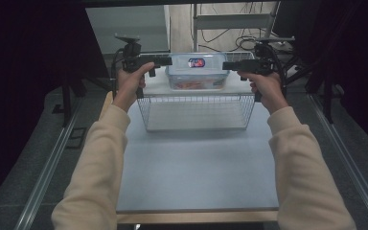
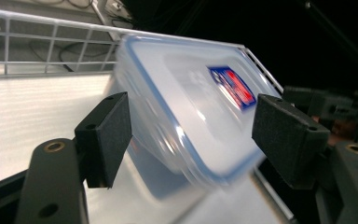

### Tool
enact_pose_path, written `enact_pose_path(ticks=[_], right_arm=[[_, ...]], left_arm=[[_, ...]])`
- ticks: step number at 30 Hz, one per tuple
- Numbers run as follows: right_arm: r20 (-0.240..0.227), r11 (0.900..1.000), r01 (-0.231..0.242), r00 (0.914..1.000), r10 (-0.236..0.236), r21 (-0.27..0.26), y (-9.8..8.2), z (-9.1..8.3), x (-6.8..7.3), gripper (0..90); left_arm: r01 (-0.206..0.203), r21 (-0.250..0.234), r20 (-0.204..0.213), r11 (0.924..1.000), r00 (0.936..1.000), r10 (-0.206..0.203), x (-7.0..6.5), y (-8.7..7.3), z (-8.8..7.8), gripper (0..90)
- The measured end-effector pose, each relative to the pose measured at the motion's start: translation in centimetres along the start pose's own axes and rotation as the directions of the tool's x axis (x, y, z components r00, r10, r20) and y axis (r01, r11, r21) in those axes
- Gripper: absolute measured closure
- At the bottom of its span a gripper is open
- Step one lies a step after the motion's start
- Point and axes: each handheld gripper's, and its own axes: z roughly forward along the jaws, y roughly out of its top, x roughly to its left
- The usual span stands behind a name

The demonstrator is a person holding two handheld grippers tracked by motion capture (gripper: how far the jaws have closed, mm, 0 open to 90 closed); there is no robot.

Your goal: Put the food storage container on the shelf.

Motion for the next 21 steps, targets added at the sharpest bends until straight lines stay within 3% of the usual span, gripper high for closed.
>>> enact_pose_path(ticks=[1, 3, 4, 7, 8, 9, 10, 11, 12, 13, 14, 15, 16, 17, 18, 19, 20, 21], right_arm=[[0.0, 1.0, 0.0, 1.0, 0.0, 0.0, 0.0, 0.0, 0.0, 36.6], [-0.008, 0.999, 0.036, 0.9993, -0.036, -0.003, -0.7, -0.9, 0.3, 35.0], [-0.014, 0.998, 0.062, 0.9979, -0.063, -0.003, -1.4, -1.6, 0.5, 34.0], [-0.013, 0.996, 0.093, 0.9956, -0.093, -0.003, -2.5, -2.4, 0.7, 33.0], [-0.015, 0.993, 0.121, 0.9925, -0.121, -0.003, -3.8, -3.2, 0.7, 31.9], [-0.015, 0.993, 0.121, 0.9925, -0.121, -0.003, -3.8, -3.2, 0.7, 31.9], [-0.024, 0.989, 0.15, 0.9883, -0.15, -0.005, -5.3, -4.0, 0.8, 31.5], [-0.024, 0.989, 0.15, 0.9883, -0.15, -0.005, -5.3, -4.0, 0.8, 31.5], [-0.041, 0.985, 0.171, 0.9843, -0.171, -0.004, -7.1, -4.8, 0.7, 31.2], [-0.041, 0.985, 0.171, 0.9843, -0.171, -0.004, -7.1, -4.8, 0.7, 31.2], [-0.049, 0.981, 0.195, 0.9796, -0.195, -0.008, -8.8, -5.5, 0.6, 30.7], [-0.049, 0.981, 0.195, 0.9796, -0.195, -0.008, -8.8, -5.5, 0.6, 30.7], [-0.051, 0.977, 0.211, 0.9761, -0.211, -0.008, -10.4, -6.0, 0.5, 29.9], [-0.051, 0.977, 0.211, 0.9761, -0.211, -0.008, -10.4, -6.0, 0.5, 29.9], [-0.06, 0.972, 0.234, 0.9704, -0.234, -0.008, -12.4, -6.5, 0.3, 29.7], [-0.06, 0.972, 0.234, 0.9704, -0.234, -0.008, -12.4, -6.5, 0.3, 29.7], [-0.064, 0.968, 0.251, 0.9661, -0.25, 0.005, -13.9, -6.8, 0.1, 29.7], [-0.064, 0.968, 0.251, 0.9661, -0.25, 0.005, -13.9, -6.8, 0.1, 29.7]], left_arm=[[0.0, 0.0, 0.0, 1.0, 1.0, 0.0, 0.0, 0.0, 0.0, 28.2], [-0.038, 0.011, -0.001, 0.9992, 0.9993, 0.038, -0.7, -0.8, -0.8, 28.2], [-0.061, 0.009, 0.012, 0.9981, 0.9981, 0.061, -1.3, -1.9, -1.7, 28.1], [-0.074, -0.008, 0.016, 0.9972, 0.9971, 0.074, -1.6, -3.3, -2.8, 28.1], [-0.097, 0.004, 0.011, 0.9953, 0.9952, 0.097, -2.0, -4.9, -3.5, 28.1], [-0.097, 0.004, 0.011, 0.9953, 0.9952, 0.097, -2.0, -4.9, -3.5, 28.1], [-0.109, 0.015, 0.014, 0.9939, 0.9939, 0.109, -2.3, -6.7, -4.2, 28.1], [-0.109, 0.015, 0.014, 0.9939, 0.9939, 0.109, -2.3, -6.7, -4.2, 28.1], [-0.118, 0.027, 0.03, 0.9927, 0.9927, 0.117, -2.5, -8.8, -4.8, 28.2], [-0.118, 0.027, 0.03, 0.9927, 0.9927, 0.117, -2.5, -8.8, -4.8, 28.2], [-0.13, 0.041, 0.026, 0.9907, 0.9913, 0.129, -2.8, -10.5, -5.1, 28.2], [-0.13, 0.041, 0.026, 0.9907, 0.9913, 0.129, -2.8, -10.5, -5.1, 28.2], [-0.155, 0.052, 0.022, 0.9865, 0.9878, 0.154, -3.2, -12.4, -5.5, 28.2], [-0.155, 0.052, 0.022, 0.9865, 0.9878, 0.154, -3.2, -12.4, -5.5, 28.1], [-0.165, 0.055, 0.025, 0.9847, 0.9862, 0.164, -3.5, -14.3, -5.7, 27.9], [-0.165, 0.055, 0.025, 0.9847, 0.9862, 0.164, -3.5, -14.3, -5.7, 27.9], [-0.181, 0.067, 0.031, 0.9812, 0.9833, 0.179, -3.7, -16.0, -5.8, 27.7], [-0.181, 0.067, 0.031, 0.9812, 0.9833, 0.179, -3.7, -16.0, -5.8, 27.5]])
